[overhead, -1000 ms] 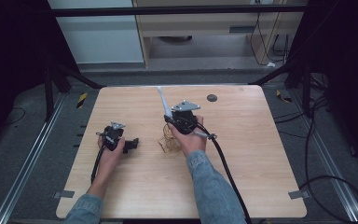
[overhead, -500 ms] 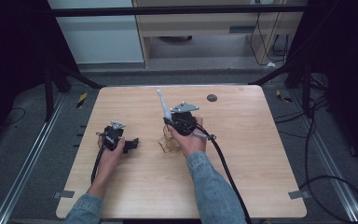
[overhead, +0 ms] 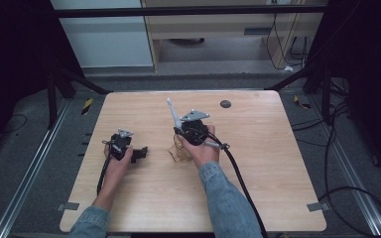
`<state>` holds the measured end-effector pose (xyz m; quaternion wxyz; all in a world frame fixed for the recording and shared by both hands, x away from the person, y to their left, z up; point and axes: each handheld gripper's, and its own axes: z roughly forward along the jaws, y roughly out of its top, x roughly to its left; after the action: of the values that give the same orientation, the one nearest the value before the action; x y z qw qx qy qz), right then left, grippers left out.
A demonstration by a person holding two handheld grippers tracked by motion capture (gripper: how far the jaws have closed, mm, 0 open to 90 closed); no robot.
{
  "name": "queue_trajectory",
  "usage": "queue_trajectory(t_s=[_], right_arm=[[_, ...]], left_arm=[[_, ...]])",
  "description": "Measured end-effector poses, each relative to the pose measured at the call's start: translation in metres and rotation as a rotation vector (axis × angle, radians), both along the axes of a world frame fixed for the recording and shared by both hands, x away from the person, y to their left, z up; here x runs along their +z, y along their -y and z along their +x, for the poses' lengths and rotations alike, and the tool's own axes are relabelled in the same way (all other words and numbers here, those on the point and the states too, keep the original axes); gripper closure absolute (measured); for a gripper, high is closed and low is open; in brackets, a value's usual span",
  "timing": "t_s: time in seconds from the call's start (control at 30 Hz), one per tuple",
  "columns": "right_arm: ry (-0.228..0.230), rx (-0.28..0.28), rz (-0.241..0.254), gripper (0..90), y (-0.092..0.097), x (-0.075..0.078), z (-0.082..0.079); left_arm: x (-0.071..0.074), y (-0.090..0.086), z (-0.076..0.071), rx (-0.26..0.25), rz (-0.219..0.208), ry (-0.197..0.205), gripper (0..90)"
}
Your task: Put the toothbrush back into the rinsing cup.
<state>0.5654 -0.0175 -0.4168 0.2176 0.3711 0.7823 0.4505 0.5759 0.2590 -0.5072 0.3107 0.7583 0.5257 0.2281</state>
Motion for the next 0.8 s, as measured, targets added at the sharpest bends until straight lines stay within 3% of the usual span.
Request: queue_trajectory(t_s=[0.8], right_arm=[[-0.018, 0.013, -0.02, 66.5, 0.0017, -0.006, -0.0014]], left_arm=[[0.0, 0.0002, 0.0001, -0.001, -0.001, 0.0, 0.0]])
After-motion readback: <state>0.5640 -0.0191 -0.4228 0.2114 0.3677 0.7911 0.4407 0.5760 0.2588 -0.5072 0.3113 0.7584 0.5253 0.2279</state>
